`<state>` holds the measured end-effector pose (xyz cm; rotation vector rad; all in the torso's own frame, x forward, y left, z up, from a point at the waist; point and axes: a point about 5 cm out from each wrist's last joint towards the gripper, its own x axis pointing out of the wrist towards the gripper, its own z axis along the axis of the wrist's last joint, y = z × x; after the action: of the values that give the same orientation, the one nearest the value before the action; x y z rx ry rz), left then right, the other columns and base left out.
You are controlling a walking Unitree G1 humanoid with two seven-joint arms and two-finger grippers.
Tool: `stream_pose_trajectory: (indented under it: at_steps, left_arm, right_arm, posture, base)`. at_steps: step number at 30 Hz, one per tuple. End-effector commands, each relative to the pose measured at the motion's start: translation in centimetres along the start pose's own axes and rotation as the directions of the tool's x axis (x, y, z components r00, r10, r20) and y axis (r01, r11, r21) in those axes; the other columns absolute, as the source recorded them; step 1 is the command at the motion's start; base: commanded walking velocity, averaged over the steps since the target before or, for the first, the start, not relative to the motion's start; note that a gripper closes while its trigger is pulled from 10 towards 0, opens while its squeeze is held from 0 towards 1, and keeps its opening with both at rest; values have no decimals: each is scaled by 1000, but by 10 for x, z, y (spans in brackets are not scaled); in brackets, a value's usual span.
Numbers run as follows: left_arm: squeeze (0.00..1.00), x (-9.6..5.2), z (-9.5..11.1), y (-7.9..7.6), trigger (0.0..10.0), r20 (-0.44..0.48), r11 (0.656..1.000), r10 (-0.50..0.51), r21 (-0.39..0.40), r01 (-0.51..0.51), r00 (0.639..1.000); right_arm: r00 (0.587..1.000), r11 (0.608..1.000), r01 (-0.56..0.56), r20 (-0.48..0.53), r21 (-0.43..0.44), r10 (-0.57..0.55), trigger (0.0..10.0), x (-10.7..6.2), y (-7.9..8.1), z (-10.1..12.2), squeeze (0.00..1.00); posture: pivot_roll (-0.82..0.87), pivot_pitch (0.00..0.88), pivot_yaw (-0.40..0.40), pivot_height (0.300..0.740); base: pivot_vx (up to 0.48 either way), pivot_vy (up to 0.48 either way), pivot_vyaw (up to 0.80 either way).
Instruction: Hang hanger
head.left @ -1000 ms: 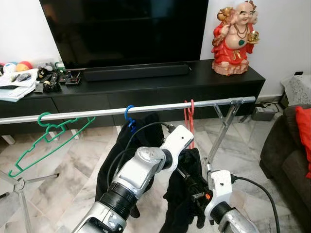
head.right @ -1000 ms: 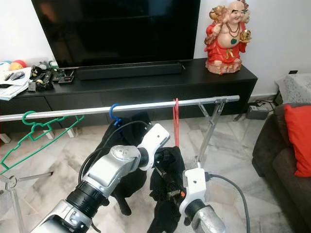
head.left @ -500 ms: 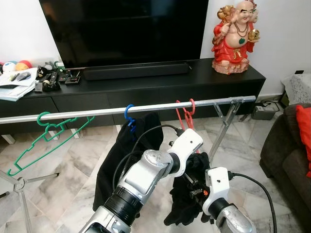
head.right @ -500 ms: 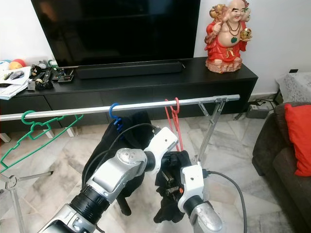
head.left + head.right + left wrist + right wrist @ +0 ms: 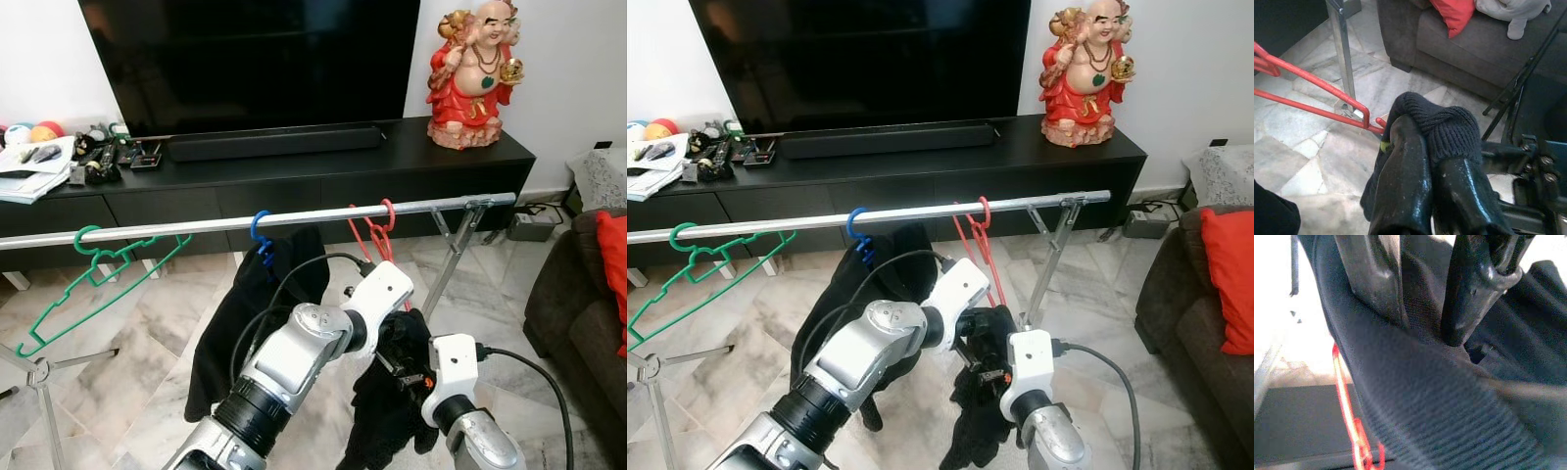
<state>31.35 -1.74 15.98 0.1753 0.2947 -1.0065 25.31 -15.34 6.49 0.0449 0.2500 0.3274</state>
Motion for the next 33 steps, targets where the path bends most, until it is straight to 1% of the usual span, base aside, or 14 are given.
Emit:
stream_pose_trajectory:
  at_steps: [1,4,9,13,16,17,19,20,23,24,25,29,33]
  left_arm:
    - [0,-4,3,4,0,11,999,28,19,-28,1000]
    - [0,-4,2,5,0,5,999,34,29,-34,999]
    - [0,-3,3,5,0,4,999,36,29,-36,999]
    - [0,-3,3,5,0,3,999,38,30,-39,999]
    - [0,-4,3,5,0,3,999,42,29,-42,999]
    - [0,-4,3,6,0,4,999,43,28,-43,999]
    - [0,-5,3,6,0,4,999,45,28,-45,999]
    - [0,-5,3,6,0,4,999,46,28,-46,999]
    - [0,-5,3,7,0,3,998,49,27,-49,999]
    - [0,-5,3,7,0,3,998,51,26,-51,999]
    - [0,-5,3,7,0,3,998,51,26,-51,999]
    - [0,-5,3,7,0,5,998,52,25,-52,999]
    - [0,-5,4,7,0,6,998,49,26,-49,999]
  right_arm:
    - [999,1000,-19,-34,-12,19,10000,-5,1,-4,0]
    - [997,999,-47,-57,-25,45,10000,-8,3,-7,0]
    - [993,994,-108,-52,-32,106,10000,-10,9,-5,0]
    - [992,993,-113,-53,-37,111,10000,-10,10,-5,0]
    - [995,995,-86,-51,-54,83,10000,-8,7,-4,0]
    - [997,995,-59,-55,-82,54,10000,-7,3,-5,0]
    - [998,994,-30,-57,-106,24,10000,-6,-1,-5,0]
    - [998,993,6,-63,-114,-13,10000,-5,-5,-6,0]
    - [994,989,58,-79,-133,-69,10000,-5,-13,-9,0]
    - [989,984,101,-89,-149,-115,10000,-5,-19,-11,0]
    - [989,984,101,-89,-149,-115,10000,-5,-19,-11,0]
    - [981,976,160,-87,-150,-174,10000,-6,-26,-13,0]
    - [977,973,179,-94,-144,-193,10000,-5,-28,-17,0]
  posture:
    - [22,32,58,740]
    - [22,32,58,740]
    - [22,32,58,740]
    - [15,30,55,740]
    - [19,31,53,740]
    - [20,33,52,740]
    - [21,33,51,740]
    - [22,34,50,740]
    - [23,36,48,740]
    - [24,37,47,740]
    - [24,37,47,740]
    - [24,37,47,740]
    - [24,37,47,740]
  base:
    - [0,0,0]
    - [0,0,0]
    - [0,0,0]
    - [0,0,0]
    - [0,0,0]
    - [0,0,0]
    - [0,0,0]
    - [0,0,0]
    - [0,0,0]
    - [0,0,0]
    - [0,0,0]
    - [0,0,0]
    - [0,0,0]
